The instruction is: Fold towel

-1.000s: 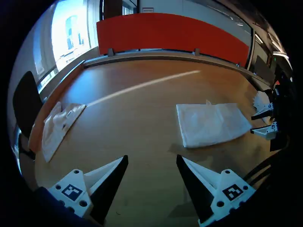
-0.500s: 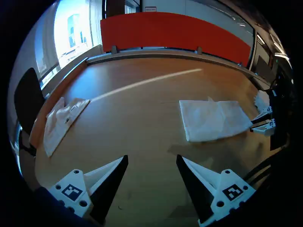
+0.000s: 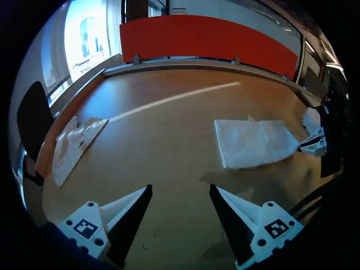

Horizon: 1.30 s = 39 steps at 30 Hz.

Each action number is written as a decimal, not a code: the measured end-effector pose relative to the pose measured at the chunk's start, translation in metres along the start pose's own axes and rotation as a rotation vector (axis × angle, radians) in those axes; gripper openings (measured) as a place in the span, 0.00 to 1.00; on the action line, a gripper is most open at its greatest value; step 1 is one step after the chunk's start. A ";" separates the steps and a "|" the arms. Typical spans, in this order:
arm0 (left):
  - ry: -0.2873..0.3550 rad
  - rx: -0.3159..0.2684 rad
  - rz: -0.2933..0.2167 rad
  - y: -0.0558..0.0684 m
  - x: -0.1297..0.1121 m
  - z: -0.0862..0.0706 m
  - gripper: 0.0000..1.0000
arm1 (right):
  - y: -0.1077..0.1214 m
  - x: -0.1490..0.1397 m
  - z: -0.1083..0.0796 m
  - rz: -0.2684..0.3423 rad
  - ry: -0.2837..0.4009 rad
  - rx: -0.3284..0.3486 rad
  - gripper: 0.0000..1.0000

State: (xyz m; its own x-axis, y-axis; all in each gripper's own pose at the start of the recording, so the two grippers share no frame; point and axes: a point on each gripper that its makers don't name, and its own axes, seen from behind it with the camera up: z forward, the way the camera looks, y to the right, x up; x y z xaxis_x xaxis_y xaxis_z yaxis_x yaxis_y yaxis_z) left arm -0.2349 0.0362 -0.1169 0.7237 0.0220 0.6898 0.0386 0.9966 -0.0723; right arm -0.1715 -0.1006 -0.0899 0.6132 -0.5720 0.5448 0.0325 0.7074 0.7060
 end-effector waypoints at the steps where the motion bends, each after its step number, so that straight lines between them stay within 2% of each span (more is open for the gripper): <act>1: 0.000 0.000 0.000 0.000 0.000 0.000 0.94 | 0.001 0.002 -0.001 -0.003 0.004 -0.005 0.05; 12: 0.000 0.000 -0.002 0.000 0.001 0.000 0.94 | 0.017 0.043 -0.026 -0.029 0.082 -0.071 0.05; 28: 0.009 0.002 0.004 0.002 0.004 -0.001 0.94 | 0.028 0.105 -0.062 -0.121 0.188 -0.112 0.05; 39: 0.011 0.001 0.006 0.004 0.006 0.000 0.94 | 0.028 0.120 -0.072 -0.163 0.205 -0.112 0.04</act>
State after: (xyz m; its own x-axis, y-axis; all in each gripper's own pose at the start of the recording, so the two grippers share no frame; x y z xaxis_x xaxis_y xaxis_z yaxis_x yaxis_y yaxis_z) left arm -0.2302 0.0407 -0.1131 0.7311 0.0268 0.6817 0.0336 0.9966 -0.0751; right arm -0.0401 -0.1199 -0.0375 0.7392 -0.5939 0.3176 0.2234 0.6611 0.7163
